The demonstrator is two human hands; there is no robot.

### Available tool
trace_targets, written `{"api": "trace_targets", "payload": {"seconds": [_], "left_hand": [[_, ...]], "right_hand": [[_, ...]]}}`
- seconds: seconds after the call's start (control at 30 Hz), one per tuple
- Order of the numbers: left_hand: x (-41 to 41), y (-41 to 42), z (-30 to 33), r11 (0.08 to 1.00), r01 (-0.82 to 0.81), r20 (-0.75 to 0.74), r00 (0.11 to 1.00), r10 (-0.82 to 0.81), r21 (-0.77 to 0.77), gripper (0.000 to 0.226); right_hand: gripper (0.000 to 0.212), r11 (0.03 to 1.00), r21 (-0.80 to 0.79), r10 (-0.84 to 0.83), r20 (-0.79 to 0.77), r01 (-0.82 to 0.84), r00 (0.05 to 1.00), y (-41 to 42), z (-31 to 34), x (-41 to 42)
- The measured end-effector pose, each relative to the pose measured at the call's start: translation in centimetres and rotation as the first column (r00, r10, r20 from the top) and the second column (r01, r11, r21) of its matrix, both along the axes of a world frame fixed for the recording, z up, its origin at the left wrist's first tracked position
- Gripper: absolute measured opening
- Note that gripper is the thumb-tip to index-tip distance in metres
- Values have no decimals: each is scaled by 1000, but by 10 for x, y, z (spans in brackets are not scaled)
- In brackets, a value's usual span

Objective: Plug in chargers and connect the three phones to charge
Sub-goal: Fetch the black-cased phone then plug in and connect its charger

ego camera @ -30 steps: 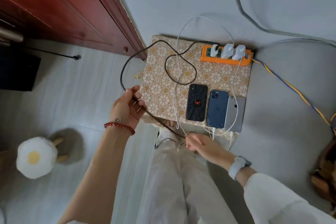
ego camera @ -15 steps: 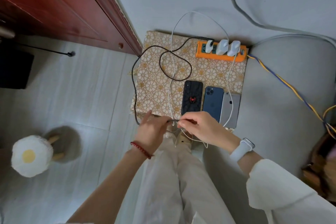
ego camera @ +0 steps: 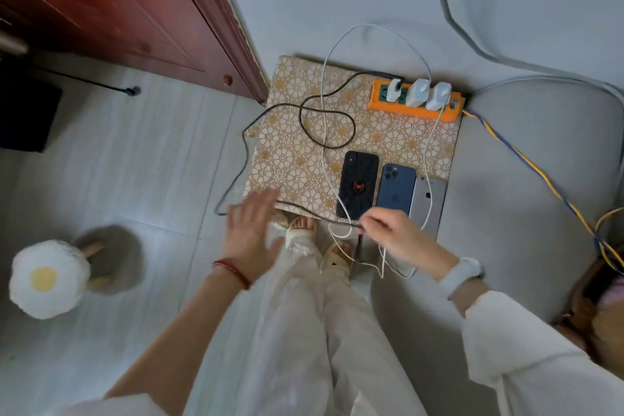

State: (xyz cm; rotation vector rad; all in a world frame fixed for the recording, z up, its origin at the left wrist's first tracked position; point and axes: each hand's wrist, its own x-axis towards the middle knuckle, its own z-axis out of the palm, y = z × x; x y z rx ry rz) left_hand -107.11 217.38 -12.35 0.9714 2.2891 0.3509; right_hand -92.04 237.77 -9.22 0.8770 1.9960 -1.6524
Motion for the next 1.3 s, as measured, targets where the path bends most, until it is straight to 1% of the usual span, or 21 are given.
{"api": "trace_targets", "payload": {"seconds": [0.07, 0.1, 0.17, 0.23, 0.3, 0.37, 0.43, 0.5, 0.6, 0.63, 0.7, 0.73, 0.8, 0.83, 0.97, 1.07, 1.1, 1.17, 1.23, 1.27, 1.3], "left_hand": [[24, 19, 1, 987, 155, 62, 985, -158, 52, 71], [30, 25, 0, 980, 170, 96, 979, -180, 107, 58], [24, 27, 0, 969, 102, 123, 984, -133, 226, 26], [10, 19, -1, 977, 5, 68, 997, -20, 212, 19], [-7, 6, -3, 973, -187, -42, 980, 194, 137, 24], [-23, -10, -5, 890, -451, -92, 885, 456, 66, 25], [-34, -23, -9, 832, -555, -106, 828, 550, -15, 23], [-32, -29, -13, 882, -462, -78, 886, 456, -89, 29], [-4, -18, -11, 994, -109, 21, 994, 110, -31, 59], [9, -9, -9, 1000, 7, 48, 999, -7, -11, 62], [31, 9, -6, 986, 151, 112, 981, -159, 74, 51], [37, 16, -4, 981, 152, 164, 971, -171, 124, 40], [38, 24, 1, 983, 48, 270, 958, -95, 175, 26], [36, 25, 2, 979, 0, 274, 960, -57, 202, 23], [29, 20, 10, 938, -111, 149, 987, 65, 329, 28], [16, 11, 12, 900, -284, 128, 958, 255, 331, 30], [11, 7, 12, 895, -301, 96, 954, 285, 328, 29], [6, 0, 12, 913, -227, 1, 970, 241, 339, 26], [8, -4, 10, 943, -97, -85, 988, 130, 319, 21], [10, -6, 7, 952, -57, -105, 990, 93, 301, 19], [12, -7, 3, 961, -52, -105, 991, 83, 273, 17]], "right_hand": [[25, 999, -1, 36, -53, -36, 998, -15, 2, -15], [27, 1000, -8, 24, -70, -25, 997, -18, 2, -19], [29, 999, -48, -2, -60, -1, 998, -17, 3, -20], [24, 996, -76, 41, -12, -42, 999, -10, 2, -14], [18, 995, -50, 86, 52, -84, 995, -3, -5, -3], [14, 996, 28, 77, 97, -80, 992, 4, -13, 8], [11, 997, 64, 36, 105, -42, 994, 9, -18, 17], [13, 995, 85, 37, 80, -44, 996, 6, -19, 19], [17, 993, 52, 100, 29, -102, 995, -12, -12, 7], [18, 993, 41, 114, 8, -114, 993, -19, -11, 2], [16, 995, 49, 93, -20, -92, 995, -28, -10, -6], [15, 995, 63, 74, -17, -73, 997, -30, -9, -9], [12, 991, 123, 55, 14, -57, 998, -29, -11, -6], [12, 981, 184, 48, 33, -54, 998, -28, -13, -2], [15, 905, 424, -92, 133, 27, 987, -27, -26, 19], [19, 837, 546, -173, 228, 22, 958, -24, -38, 35], [20, 808, 589, -197, 236, 21, 952, -21, -41, 41], [20, 782, 614, -318, 244, 108, 916, -17, -42, 48], [15, 797, 491, -523, 270, 352, 809, -11, -39, 45], [8, 744, 352, -662, 269, 568, 700, -7, -38, 41], [13, 593, 176, -796, 271, 785, 541, -3, -37, 37]]}}
